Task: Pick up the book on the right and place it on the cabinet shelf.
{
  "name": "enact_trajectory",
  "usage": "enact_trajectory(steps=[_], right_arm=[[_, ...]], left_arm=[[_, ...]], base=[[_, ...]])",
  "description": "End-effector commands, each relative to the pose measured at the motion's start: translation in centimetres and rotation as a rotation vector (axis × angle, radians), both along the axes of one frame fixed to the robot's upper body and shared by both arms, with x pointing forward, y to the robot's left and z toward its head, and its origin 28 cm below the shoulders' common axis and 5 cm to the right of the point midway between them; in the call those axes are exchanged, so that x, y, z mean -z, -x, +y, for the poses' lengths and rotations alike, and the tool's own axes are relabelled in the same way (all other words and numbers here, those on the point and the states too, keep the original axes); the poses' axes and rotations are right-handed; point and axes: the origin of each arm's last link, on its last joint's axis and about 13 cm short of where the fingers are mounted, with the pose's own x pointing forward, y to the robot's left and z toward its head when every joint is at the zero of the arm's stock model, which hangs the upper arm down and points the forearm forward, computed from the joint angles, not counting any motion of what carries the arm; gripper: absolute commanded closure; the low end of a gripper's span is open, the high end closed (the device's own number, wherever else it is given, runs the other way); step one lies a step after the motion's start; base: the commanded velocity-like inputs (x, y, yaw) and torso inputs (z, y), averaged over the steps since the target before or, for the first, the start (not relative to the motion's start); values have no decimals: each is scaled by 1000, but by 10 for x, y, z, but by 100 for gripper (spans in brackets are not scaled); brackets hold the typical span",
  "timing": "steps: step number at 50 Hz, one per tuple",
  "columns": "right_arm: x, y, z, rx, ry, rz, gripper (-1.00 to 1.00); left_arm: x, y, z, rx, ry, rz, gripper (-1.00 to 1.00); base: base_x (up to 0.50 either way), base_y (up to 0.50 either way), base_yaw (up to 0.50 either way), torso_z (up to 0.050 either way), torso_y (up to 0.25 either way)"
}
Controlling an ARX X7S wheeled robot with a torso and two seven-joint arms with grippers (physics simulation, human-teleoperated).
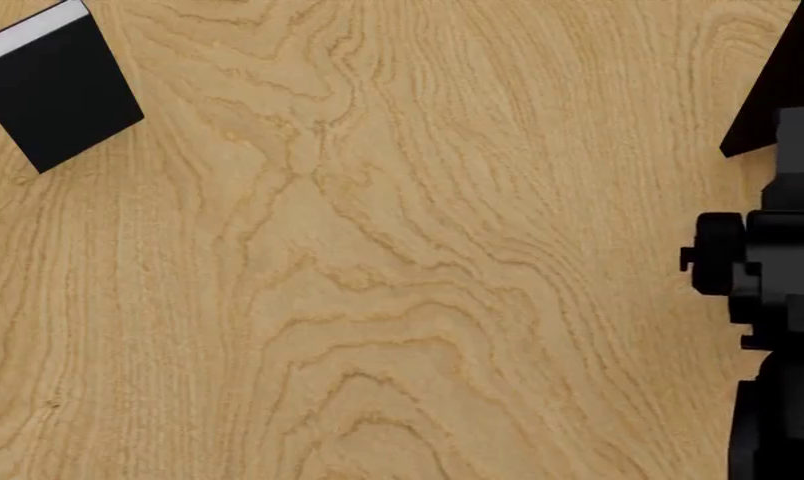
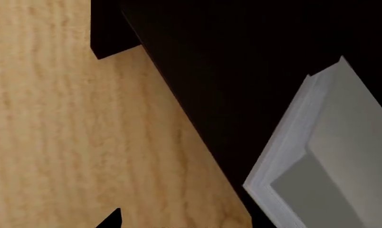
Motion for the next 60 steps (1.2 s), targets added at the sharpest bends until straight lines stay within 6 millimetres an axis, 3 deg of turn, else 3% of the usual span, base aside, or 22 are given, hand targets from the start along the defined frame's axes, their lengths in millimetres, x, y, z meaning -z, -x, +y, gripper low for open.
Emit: enact_trajectory(steps=[1,19,50,60], right_arm=[[-5,4,-14,72,177,37,-100],[-7,3,-14,79,187,12,-100],[-4,-4,9,-336,67,113,-100],[-4,-5,11,-353,79,116,-100]], left_arm=[[0,0,-1,-2,-8,1,-100],[-1,-1,-1,-3,-10,2,-100],[0,-1,-1,-1,-7,4,-100],[0,0,-1,0,-7,2,-100]], base=[[0,0,0,0,0],[0,-1,-2,0,0],[0,0,0,0,0],[0,0,0,0,0]])
